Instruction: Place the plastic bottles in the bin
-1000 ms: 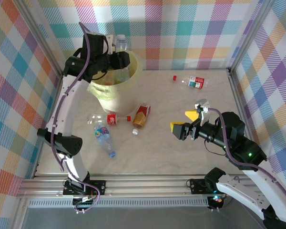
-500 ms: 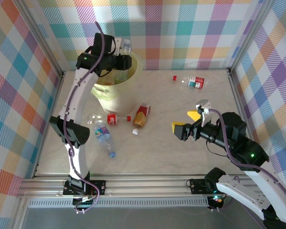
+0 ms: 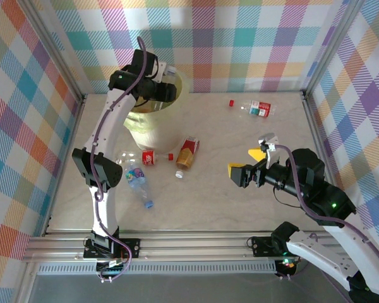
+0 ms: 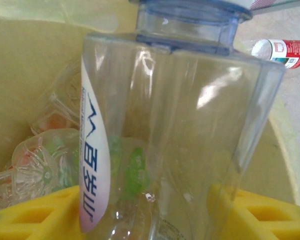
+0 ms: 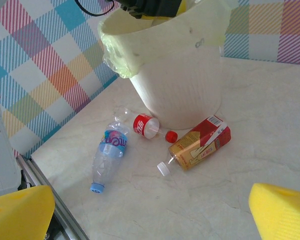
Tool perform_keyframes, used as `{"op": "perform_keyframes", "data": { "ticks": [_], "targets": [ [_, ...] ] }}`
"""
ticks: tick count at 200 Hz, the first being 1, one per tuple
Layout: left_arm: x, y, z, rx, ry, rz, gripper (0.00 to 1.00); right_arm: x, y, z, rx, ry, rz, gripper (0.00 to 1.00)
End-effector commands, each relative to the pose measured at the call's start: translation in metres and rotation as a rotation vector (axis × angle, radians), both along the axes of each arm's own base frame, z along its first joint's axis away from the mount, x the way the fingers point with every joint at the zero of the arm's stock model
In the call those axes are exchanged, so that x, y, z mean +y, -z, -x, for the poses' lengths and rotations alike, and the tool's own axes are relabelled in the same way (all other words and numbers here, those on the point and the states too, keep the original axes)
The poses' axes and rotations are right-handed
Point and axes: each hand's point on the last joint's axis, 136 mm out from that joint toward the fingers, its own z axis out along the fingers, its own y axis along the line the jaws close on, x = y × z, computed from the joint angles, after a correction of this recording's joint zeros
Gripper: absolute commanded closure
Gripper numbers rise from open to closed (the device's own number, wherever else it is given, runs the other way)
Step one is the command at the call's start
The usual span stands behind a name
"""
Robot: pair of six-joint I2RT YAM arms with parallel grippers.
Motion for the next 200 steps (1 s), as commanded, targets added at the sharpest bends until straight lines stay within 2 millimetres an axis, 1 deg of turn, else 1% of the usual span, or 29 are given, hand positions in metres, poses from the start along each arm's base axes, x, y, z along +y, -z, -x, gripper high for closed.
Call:
{"op": "perform_keyframes", "data": {
  "ticks": [1,22,35,47,86,107,119,131,142,154,159,174,184,192,195,198,200],
  "targets": [
    [0.006,0.000,0.002,0.014,-0.005,-0.003,0.35,-0.001,0.006,-0.001,0.003,0.003,0.009,0.00],
    [0.009,-0.003,0.005,0.015,-0.023,-0.008,0.31,0.001,0.009,-0.002,0.010,0.001,0.016,0.00],
    [0.010,-0.008,0.007,0.009,-0.024,-0.005,0.27,0.002,0.010,-0.002,0.014,-0.004,0.019,0.00],
    [0.012,-0.013,0.009,0.000,-0.029,-0.003,0.25,0.002,0.011,-0.003,0.015,-0.006,0.019,0.00],
    [0.014,-0.043,0.016,-0.064,-0.039,0.034,0.22,0.004,0.013,0.000,0.020,-0.016,0.008,0.00],
    [0.015,-0.059,0.025,-0.082,-0.039,0.060,0.20,0.008,0.012,0.004,0.022,-0.051,-0.004,0.00],
    [0.016,-0.067,0.030,-0.093,-0.044,0.076,0.17,0.010,0.012,0.005,0.027,-0.066,-0.007,0.00],
    [0.016,-0.078,0.038,-0.108,-0.040,0.099,0.13,0.012,0.012,0.008,0.028,-0.079,-0.012,0.00],
    [0.017,-0.086,0.045,-0.114,-0.046,0.117,0.07,0.012,0.012,0.009,0.029,-0.087,-0.014,0.00],
    [0.019,-0.091,0.054,-0.113,-0.053,0.130,0.01,0.013,0.012,0.010,0.033,-0.094,-0.015,0.00],
    [0.021,-0.092,0.058,-0.110,-0.062,0.134,0.00,0.013,0.012,0.011,0.035,-0.097,-0.016,0.00],
    [0.030,-0.092,0.074,-0.098,-0.103,0.140,0.00,0.014,0.011,0.015,0.041,-0.116,-0.020,0.00],
    [0.042,-0.086,0.084,-0.063,-0.175,0.134,0.00,0.016,0.010,0.019,0.049,-0.140,-0.024,0.00],
    [0.049,-0.082,0.097,-0.040,-0.213,0.134,0.00,0.018,0.009,0.021,0.058,-0.156,-0.027,0.00],
    [0.052,-0.078,0.101,-0.028,-0.228,0.129,0.00,0.018,0.009,0.022,0.060,-0.162,-0.028,0.00],
    [0.055,-0.078,0.106,-0.028,-0.244,0.130,0.00,0.019,0.009,0.023,0.062,-0.168,-0.028,0.00],
    [0.057,-0.074,0.109,-0.017,-0.257,0.127,0.00,0.019,0.010,0.023,0.065,-0.170,-0.027,0.00]
  ]
}}
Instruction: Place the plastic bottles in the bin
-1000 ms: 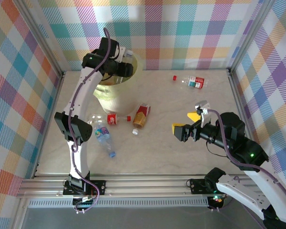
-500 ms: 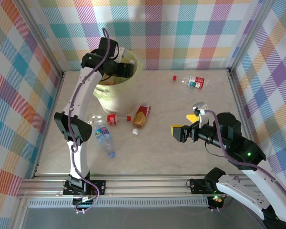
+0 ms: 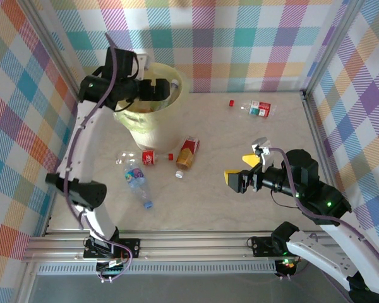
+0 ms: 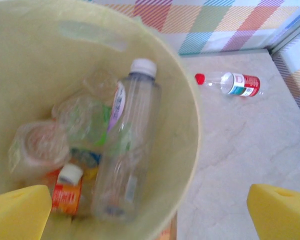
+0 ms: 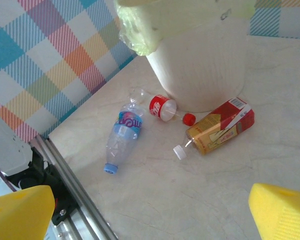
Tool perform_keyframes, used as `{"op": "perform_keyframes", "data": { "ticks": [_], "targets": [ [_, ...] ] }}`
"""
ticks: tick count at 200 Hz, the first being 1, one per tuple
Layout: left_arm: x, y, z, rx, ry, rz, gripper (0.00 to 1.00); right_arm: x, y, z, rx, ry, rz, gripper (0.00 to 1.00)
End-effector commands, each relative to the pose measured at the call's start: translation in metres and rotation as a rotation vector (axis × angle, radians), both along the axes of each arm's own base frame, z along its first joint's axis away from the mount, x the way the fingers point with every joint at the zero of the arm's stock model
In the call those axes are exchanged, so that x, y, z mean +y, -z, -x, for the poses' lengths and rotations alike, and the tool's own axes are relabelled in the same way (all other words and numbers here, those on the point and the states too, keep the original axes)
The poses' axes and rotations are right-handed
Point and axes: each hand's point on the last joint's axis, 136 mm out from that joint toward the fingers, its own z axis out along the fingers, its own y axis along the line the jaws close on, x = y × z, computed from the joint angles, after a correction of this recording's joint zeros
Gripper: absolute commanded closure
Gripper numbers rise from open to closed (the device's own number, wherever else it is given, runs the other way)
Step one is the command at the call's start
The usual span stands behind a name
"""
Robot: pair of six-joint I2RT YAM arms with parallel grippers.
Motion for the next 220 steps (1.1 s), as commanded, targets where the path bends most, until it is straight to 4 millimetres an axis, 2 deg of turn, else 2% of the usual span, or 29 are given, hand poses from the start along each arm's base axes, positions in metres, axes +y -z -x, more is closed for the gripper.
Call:
{"op": "perform_keyframes", "data": {
  "ticks": [1,24,49,91,118,141,163,220],
  "targets": [
    [0.026,0.012,0.032,0.079,-0.146,0.014,0.00,0.006,-0.008,0.011,0.007,-0.065,-0.029,0.00],
    [0.048,0.029,0.067,0.112,-0.250,0.019,0.00,0.009,-0.006,0.011,0.014,-0.082,-0.023,0.00],
    [0.068,0.061,0.103,0.180,-0.349,0.026,0.00,0.014,-0.007,0.013,0.016,-0.115,-0.033,0.00],
    [0.083,0.147,0.162,0.401,-0.442,0.023,0.00,0.024,-0.008,0.017,0.025,-0.174,-0.052,0.00],
    [0.092,0.193,0.190,0.500,-0.488,-0.002,0.00,0.025,-0.007,0.017,0.027,-0.181,-0.055,0.00],
    [0.093,0.223,0.198,0.554,-0.509,-0.002,0.00,0.025,-0.006,0.019,0.034,-0.188,-0.062,0.00],
    [0.086,0.247,0.195,0.587,-0.520,0.033,0.01,0.026,-0.001,0.019,0.054,-0.185,-0.061,0.00],
    [0.072,0.287,0.181,0.641,-0.545,0.090,0.02,0.020,0.006,0.022,0.063,-0.167,-0.055,0.00]
  ]
}}
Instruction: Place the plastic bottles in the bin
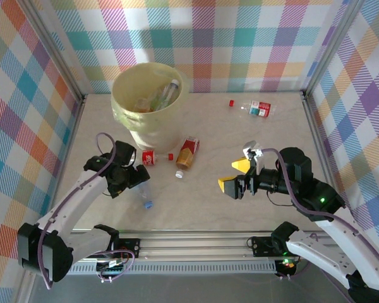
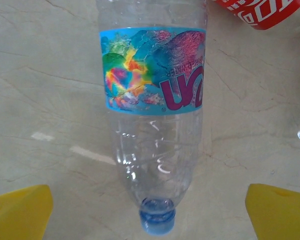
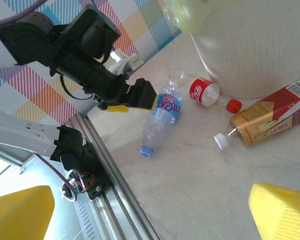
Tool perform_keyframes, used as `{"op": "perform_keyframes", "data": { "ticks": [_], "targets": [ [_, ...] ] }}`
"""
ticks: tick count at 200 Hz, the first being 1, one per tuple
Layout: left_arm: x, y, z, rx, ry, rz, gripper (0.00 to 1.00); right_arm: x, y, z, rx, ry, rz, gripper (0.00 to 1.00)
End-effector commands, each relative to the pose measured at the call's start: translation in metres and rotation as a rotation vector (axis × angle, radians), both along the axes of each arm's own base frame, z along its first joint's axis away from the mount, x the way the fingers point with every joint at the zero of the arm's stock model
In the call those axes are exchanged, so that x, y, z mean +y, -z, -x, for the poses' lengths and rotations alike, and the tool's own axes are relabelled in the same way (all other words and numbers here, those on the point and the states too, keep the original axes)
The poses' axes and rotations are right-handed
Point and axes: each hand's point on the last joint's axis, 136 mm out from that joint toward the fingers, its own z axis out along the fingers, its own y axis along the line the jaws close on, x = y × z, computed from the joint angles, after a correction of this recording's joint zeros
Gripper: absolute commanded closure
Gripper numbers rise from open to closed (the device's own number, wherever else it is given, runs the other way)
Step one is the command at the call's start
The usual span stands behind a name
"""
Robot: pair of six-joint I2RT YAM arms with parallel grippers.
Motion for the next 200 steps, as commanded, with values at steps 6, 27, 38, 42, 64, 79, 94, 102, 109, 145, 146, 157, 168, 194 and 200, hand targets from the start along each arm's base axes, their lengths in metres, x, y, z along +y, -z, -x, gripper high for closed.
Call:
{"op": "perform_keyframes", "data": {
  "ticks": [6,27,38,42,64,79,94,102,109,145,146,157,168,194,200],
  "targets": [
    [-0.011,0.012,-0.013,-0.014,-0.024,0.045,0.02,-0.002,-0.001,0.003,0.000,0.001,-0.013,0.00],
    [-0.008,0.023,-0.013,0.002,-0.028,0.023,0.04,-0.003,0.002,0.003,0.003,0.004,-0.006,0.00],
    [-0.009,0.029,-0.015,0.000,-0.029,0.026,0.05,-0.003,0.002,0.003,0.001,0.006,-0.006,0.00],
    [-0.010,0.031,-0.016,-0.002,-0.028,0.028,0.05,-0.003,0.002,0.003,0.003,0.006,-0.006,0.00],
    [-0.013,0.045,-0.017,0.013,-0.025,0.037,0.09,-0.003,0.005,0.002,0.009,0.009,-0.002,0.00],
    [-0.014,0.052,-0.019,0.019,-0.017,0.034,0.09,-0.002,0.007,0.001,0.014,0.009,0.002,0.00],
    [-0.014,0.057,-0.021,0.015,-0.012,0.032,0.10,-0.002,0.008,0.001,0.017,0.008,0.002,0.00],
    [-0.013,0.060,-0.022,0.015,-0.014,0.027,0.11,-0.002,0.010,0.001,0.021,0.009,0.004,0.00],
    [-0.012,0.062,-0.022,0.019,-0.015,0.024,0.12,-0.002,0.010,0.000,0.023,0.013,0.005,0.00],
    [-0.011,0.070,-0.024,0.033,-0.008,0.015,0.17,-0.004,0.012,0.000,0.026,0.020,0.015,0.00],
    [-0.011,0.069,-0.024,0.032,-0.007,0.016,0.17,-0.004,0.012,0.001,0.026,0.019,0.014,0.00],
    [-0.011,0.071,-0.024,0.034,-0.007,0.015,0.18,-0.004,0.013,0.000,0.027,0.023,0.018,0.00],
    [-0.011,0.071,-0.024,0.036,-0.005,0.014,0.20,-0.005,0.013,0.001,0.026,0.022,0.018,0.00],
    [-0.009,0.070,-0.024,0.036,-0.002,0.006,0.22,-0.005,0.013,0.000,0.028,0.023,0.019,0.00],
    [-0.009,0.070,-0.024,0.035,-0.002,0.006,0.23,-0.005,0.013,0.000,0.027,0.025,0.019,0.00]
  ]
}}
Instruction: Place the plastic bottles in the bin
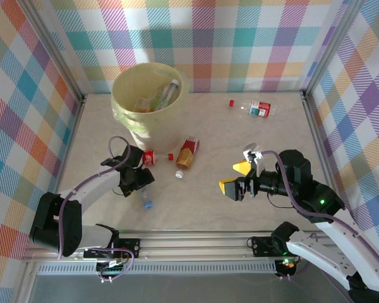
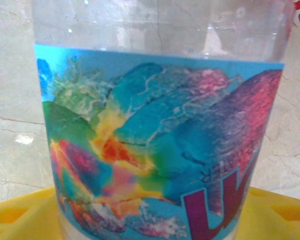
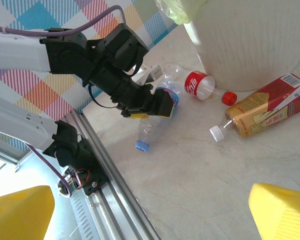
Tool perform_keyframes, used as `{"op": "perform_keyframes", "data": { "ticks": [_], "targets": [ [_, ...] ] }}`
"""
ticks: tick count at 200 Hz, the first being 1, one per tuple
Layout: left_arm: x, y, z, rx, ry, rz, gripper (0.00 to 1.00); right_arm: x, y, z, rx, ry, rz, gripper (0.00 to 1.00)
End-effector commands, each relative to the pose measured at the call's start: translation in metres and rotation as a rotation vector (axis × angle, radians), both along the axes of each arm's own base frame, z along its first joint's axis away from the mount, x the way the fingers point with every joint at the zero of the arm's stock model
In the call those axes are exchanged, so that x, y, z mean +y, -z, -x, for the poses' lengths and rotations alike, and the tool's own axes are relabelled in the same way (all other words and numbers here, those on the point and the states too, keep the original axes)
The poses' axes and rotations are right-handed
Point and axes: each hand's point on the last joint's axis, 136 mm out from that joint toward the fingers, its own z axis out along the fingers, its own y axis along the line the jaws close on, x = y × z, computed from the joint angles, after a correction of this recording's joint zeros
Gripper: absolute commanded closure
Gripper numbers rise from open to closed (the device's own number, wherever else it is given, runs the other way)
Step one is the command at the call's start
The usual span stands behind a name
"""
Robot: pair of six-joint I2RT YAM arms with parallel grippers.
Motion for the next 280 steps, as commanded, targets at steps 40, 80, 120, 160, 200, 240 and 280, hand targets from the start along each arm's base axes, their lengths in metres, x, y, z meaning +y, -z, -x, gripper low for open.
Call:
{"op": "perform_keyframes", "data": {
  "ticks": [40,80,120,160,200,240,280],
  "targets": [
    [0.006,-0.002,0.002,0.001,0.012,-0.014,0.32,-0.001,0.001,0.000,0.010,0.010,-0.003,0.00],
    [0.010,-0.021,0.008,-0.028,0.012,-0.012,0.32,-0.001,-0.001,0.000,0.006,0.006,-0.006,0.00],
    [0.016,-0.071,0.012,-0.116,0.035,-0.019,0.32,-0.003,-0.017,0.004,-0.059,-0.001,-0.062,0.00],
    [0.007,-0.134,0.010,-0.237,0.141,0.028,0.33,-0.005,-0.032,0.003,-0.115,0.008,-0.088,0.00],
    [-0.003,-0.205,0.009,-0.419,0.264,0.067,0.33,-0.005,-0.037,0.001,-0.133,0.012,-0.085,0.00],
    [-0.001,-0.265,-0.004,-0.604,0.302,0.032,0.33,-0.004,-0.039,0.000,-0.142,0.013,-0.087,0.00],
    [-0.009,-0.321,-0.032,-0.780,0.383,-0.020,0.37,-0.003,-0.046,0.000,-0.167,0.008,-0.100,0.00]
  ]
}}
